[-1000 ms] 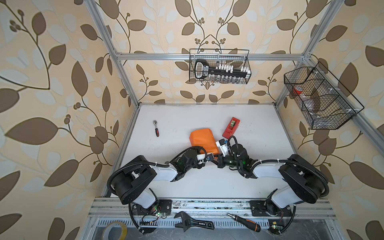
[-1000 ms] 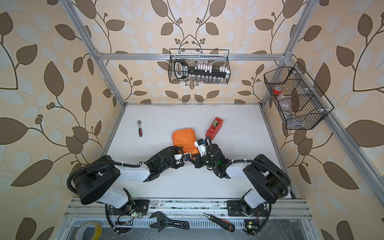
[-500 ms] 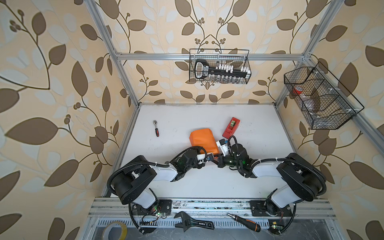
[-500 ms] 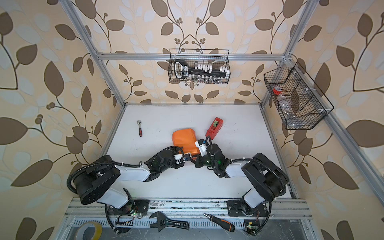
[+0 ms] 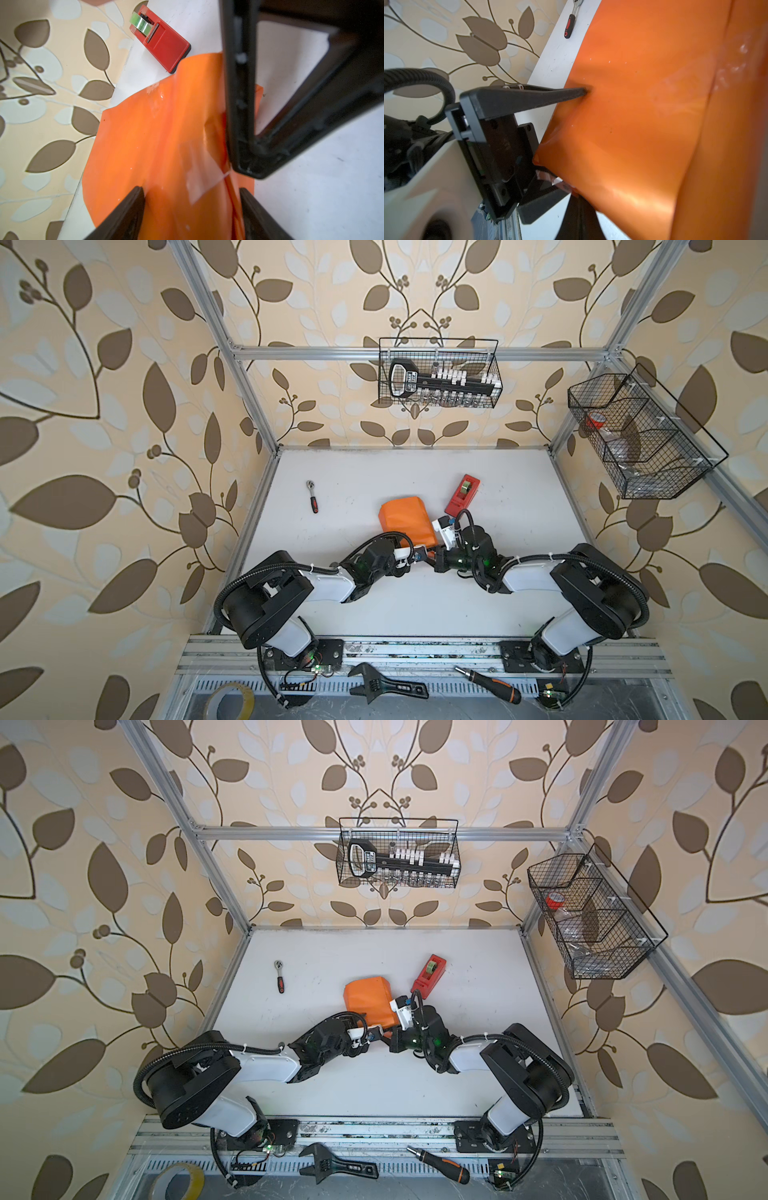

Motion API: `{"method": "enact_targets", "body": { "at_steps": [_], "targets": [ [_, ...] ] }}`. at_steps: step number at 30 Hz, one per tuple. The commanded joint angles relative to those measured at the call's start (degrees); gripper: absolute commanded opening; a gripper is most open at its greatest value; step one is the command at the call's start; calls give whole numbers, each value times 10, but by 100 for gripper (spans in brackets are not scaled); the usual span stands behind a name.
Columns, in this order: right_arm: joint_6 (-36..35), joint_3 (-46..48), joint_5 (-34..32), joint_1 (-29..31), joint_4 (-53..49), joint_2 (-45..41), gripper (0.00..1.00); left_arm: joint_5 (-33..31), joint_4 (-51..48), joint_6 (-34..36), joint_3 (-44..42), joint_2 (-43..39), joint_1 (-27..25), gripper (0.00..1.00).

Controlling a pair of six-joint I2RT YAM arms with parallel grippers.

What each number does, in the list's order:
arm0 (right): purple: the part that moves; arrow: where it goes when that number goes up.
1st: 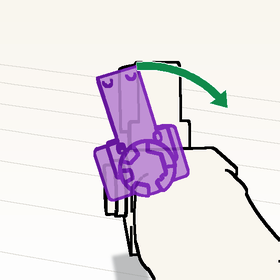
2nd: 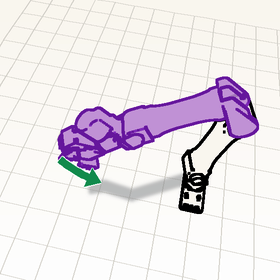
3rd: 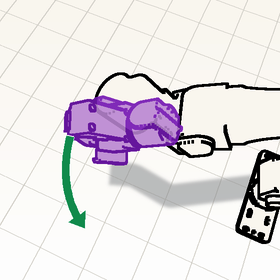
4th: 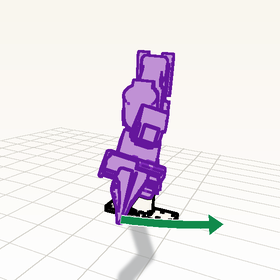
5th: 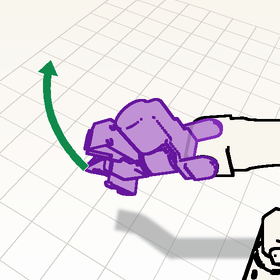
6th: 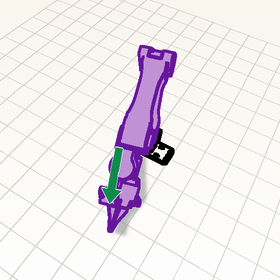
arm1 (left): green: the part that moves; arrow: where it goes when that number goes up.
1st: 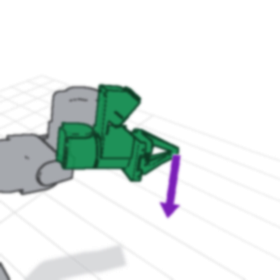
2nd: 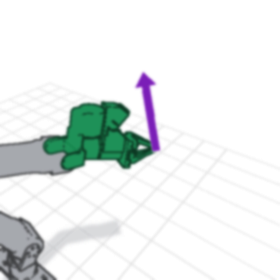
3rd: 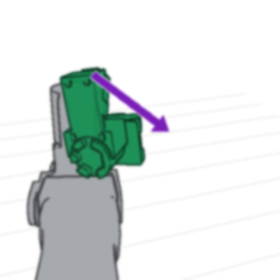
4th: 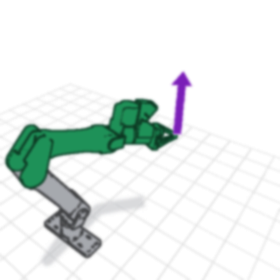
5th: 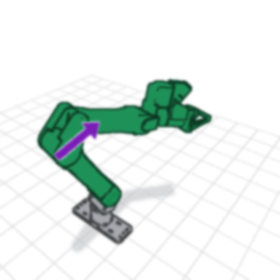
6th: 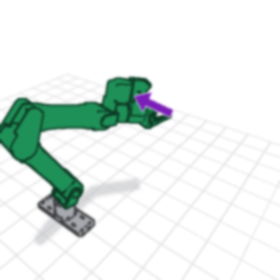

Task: Wrap the gift box in paper

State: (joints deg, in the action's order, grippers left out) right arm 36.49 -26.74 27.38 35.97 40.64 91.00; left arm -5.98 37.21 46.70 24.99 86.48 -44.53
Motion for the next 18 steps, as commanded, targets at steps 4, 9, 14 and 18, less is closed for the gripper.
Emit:
{"method": "enact_targets", "body": {
  "at_steps": [4, 9, 14, 18],
  "targets": [
    [18, -17, -16, -1, 22, 5, 2, -4, -77, -2, -2, 12, 12, 71],
    [33, -19, -24, 0, 23, 4, 6, -3, -78, -4, -2, 12, 12, 71],
    [48, -18, -28, 1, 27, 3, 9, -3, -78, -5, -2, 11, 12, 71],
    [59, -19, -31, 3, 29, 2, 12, -3, -78, -5, -1, 11, 12, 70]
  ]
}}
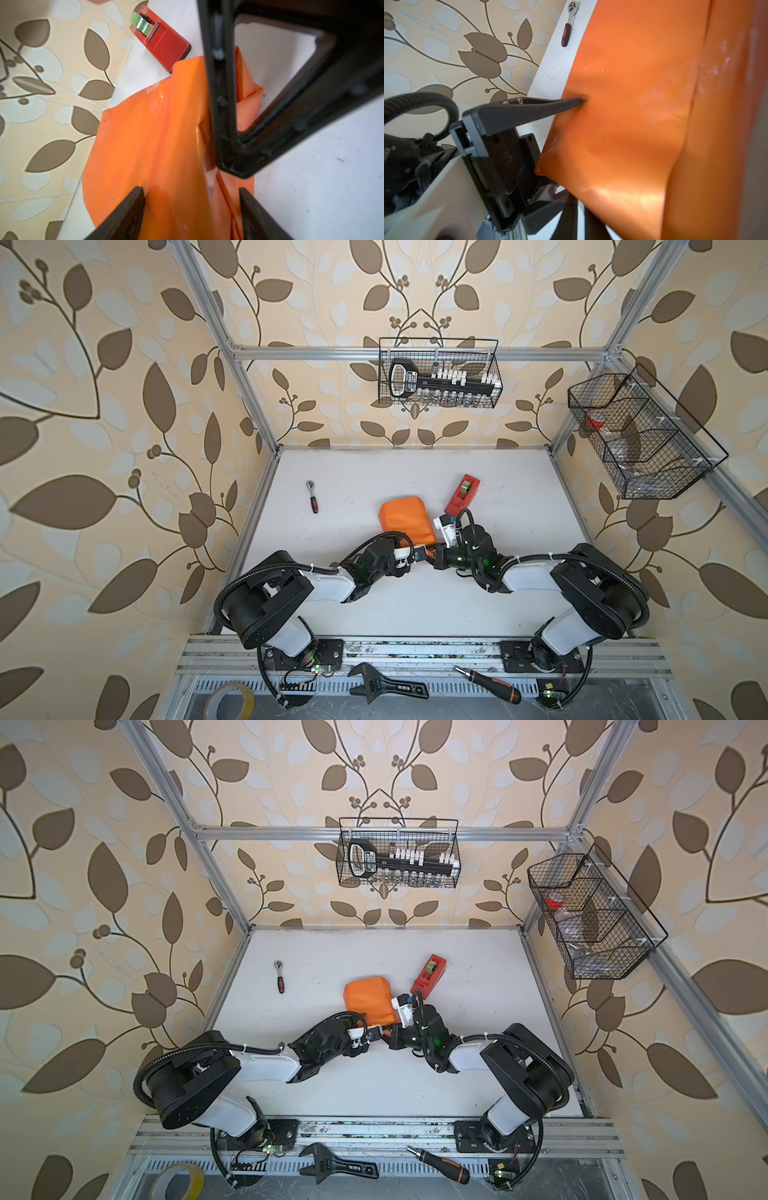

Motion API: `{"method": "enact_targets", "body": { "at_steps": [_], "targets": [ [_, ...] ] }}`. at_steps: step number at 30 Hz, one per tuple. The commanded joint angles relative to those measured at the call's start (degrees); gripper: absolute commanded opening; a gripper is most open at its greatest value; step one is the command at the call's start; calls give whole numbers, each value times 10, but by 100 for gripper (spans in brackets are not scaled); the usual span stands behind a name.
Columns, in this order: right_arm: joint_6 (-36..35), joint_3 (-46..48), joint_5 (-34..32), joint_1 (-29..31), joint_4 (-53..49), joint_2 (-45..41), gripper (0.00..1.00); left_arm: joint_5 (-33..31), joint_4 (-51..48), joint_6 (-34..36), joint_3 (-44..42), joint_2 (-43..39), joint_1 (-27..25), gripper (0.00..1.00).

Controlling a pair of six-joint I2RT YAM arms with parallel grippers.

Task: Wrap the gift box in paper

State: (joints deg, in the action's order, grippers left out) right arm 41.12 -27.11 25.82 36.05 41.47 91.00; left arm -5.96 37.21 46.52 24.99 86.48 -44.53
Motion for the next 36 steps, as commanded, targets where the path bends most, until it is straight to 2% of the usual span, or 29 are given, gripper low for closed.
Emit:
{"method": "enact_targets", "body": {
  "at_steps": [1, 17, 36],
  "targets": [
    [15, -16, -17, 5, 20, 2, 13, -3, -78, -3, -1, 11, 12, 70],
    [58, -17, -58, 9, -6, -8, 25, -1, -78, -3, -1, 11, 12, 70],
    [92, -3, -60, 5, -2, -25, 43, -1, -81, -3, 0, 10, 12, 70]
  ]
}}
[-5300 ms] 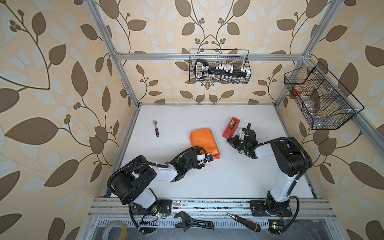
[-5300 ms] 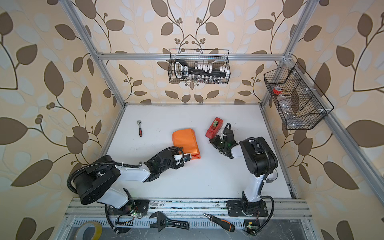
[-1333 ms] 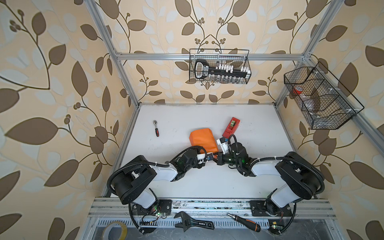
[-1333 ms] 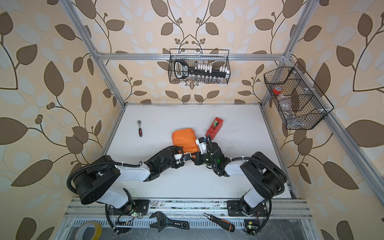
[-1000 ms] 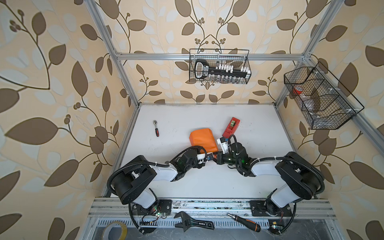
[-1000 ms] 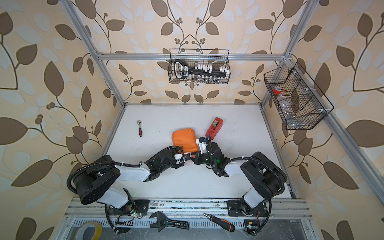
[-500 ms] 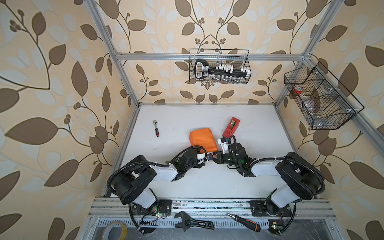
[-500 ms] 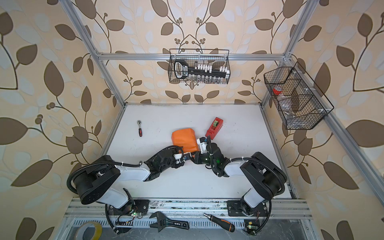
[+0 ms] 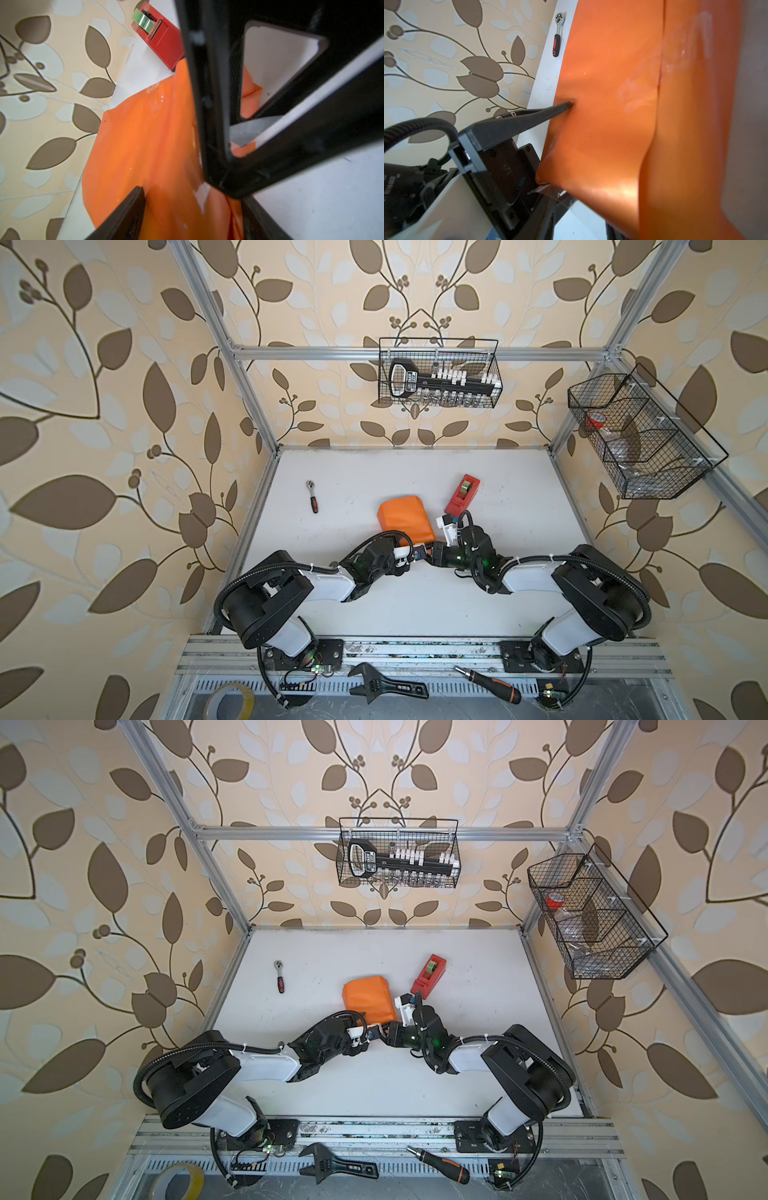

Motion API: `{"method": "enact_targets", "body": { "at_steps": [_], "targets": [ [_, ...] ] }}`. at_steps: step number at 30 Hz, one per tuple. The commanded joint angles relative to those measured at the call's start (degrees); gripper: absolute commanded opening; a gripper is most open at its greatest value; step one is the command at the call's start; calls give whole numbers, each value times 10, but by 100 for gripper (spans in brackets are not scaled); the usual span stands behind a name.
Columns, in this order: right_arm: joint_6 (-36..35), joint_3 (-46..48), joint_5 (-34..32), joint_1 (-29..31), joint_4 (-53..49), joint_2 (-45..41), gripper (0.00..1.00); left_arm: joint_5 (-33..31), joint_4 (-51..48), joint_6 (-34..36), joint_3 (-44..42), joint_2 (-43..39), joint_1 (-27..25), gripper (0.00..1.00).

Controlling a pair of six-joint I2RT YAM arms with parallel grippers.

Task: Wrap the gift box in paper

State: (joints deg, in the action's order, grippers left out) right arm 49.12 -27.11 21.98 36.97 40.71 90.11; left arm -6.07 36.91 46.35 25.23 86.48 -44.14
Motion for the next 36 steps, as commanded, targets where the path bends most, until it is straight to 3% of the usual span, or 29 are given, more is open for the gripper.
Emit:
{"method": "enact_targets", "body": {
  "at_steps": [1, 7, 19, 22, 25, 29, 36],
  "targets": [
    [13, -1, -23, -5, 1, -20, 44, 0, -79, -2, -3, 10, 8, 70],
    [4, 11, -33, -15, -35, -46, 55, -1, -80, -2, -2, 8, 8, 69],
    [-48, 75, -40, -47, -110, -155, 61, -2, -82, -3, -2, 9, 9, 69],
    [-70, 72, -55, -21, -132, -175, 54, -2, -82, -4, -2, 9, 9, 69],
    [-74, 58, -58, 3, -127, -166, 34, -2, -81, -4, -1, 11, 9, 69],
    [-81, 21, -64, 23, -122, -125, 19, -2, -81, -3, -1, 9, 9, 69],
    [-86, -40, -70, 31, -109, -51, 15, 0, -82, -4, -2, 7, 9, 69]
  ]
}}
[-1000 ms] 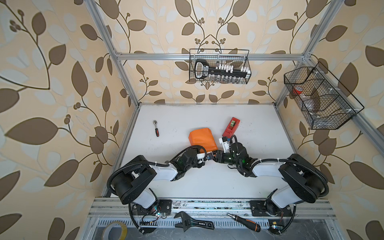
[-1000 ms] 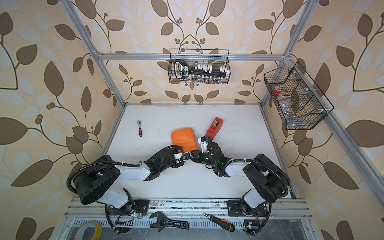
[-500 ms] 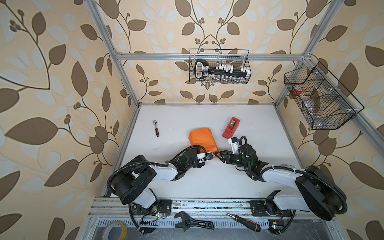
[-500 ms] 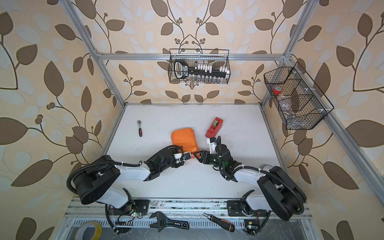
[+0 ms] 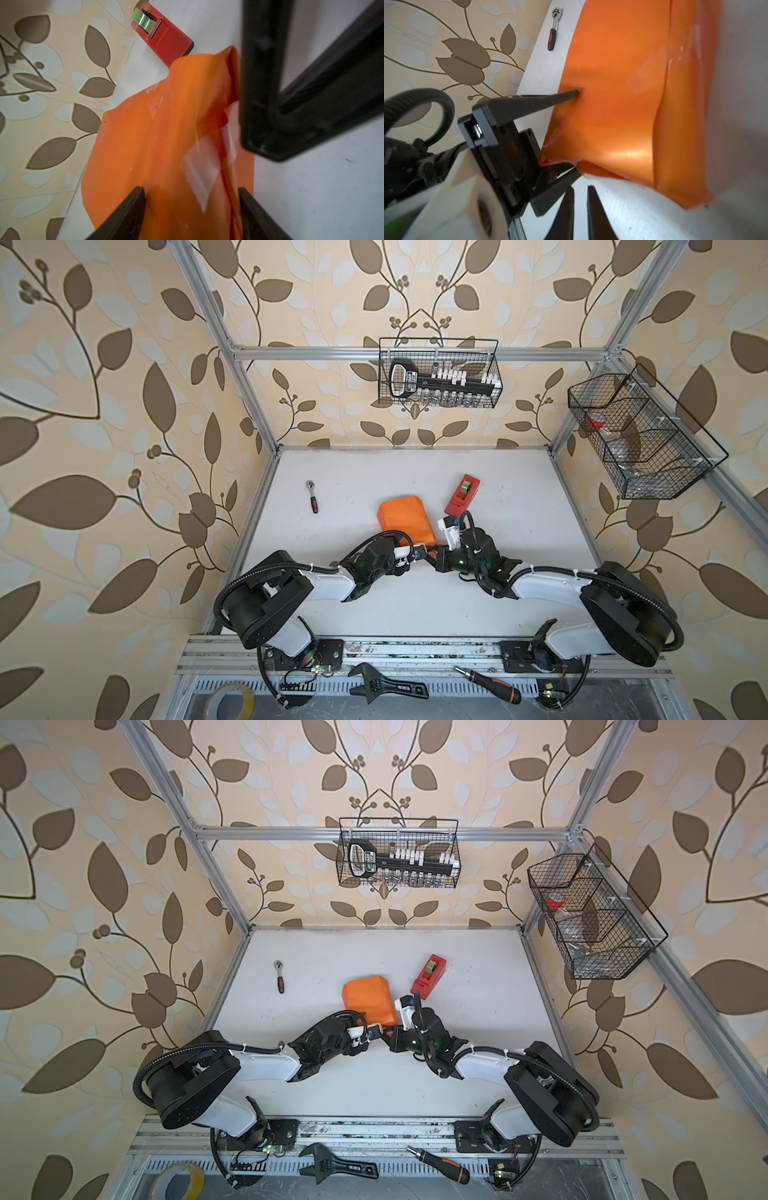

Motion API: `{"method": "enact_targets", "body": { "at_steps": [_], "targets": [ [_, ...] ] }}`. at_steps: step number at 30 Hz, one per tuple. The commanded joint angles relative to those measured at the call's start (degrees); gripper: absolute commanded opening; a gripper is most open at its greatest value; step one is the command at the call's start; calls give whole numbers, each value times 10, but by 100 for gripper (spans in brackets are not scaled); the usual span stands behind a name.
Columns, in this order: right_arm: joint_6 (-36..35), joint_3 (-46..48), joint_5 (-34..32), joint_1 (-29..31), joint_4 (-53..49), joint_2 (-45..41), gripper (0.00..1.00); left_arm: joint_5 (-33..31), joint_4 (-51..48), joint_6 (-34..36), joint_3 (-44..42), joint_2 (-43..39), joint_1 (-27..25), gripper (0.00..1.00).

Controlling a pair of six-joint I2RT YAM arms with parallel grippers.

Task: Wrap the gift box in paper

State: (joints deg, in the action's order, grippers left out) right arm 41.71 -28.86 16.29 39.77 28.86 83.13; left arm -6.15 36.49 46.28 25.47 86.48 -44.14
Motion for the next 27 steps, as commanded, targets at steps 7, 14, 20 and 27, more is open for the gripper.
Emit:
{"method": "enact_targets", "body": {
  "at_steps": [7, 14, 20, 27],
  "targets": [
    [-22, -26, -31, -17, 13, 58, 14, 3, -77, -3, -3, 5, 9, 70],
    [-28, 9, -23, -39, 31, 54, 14, 3, -78, -3, -3, 7, 9, 69],
    [-44, 26, -10, -51, 24, 33, 15, 3, -77, -4, -3, 6, 10, 69],
    [-50, 36, -3, -63, 24, 26, 15, 3, -81, -7, -3, 4, 12, 69]
  ]
}}
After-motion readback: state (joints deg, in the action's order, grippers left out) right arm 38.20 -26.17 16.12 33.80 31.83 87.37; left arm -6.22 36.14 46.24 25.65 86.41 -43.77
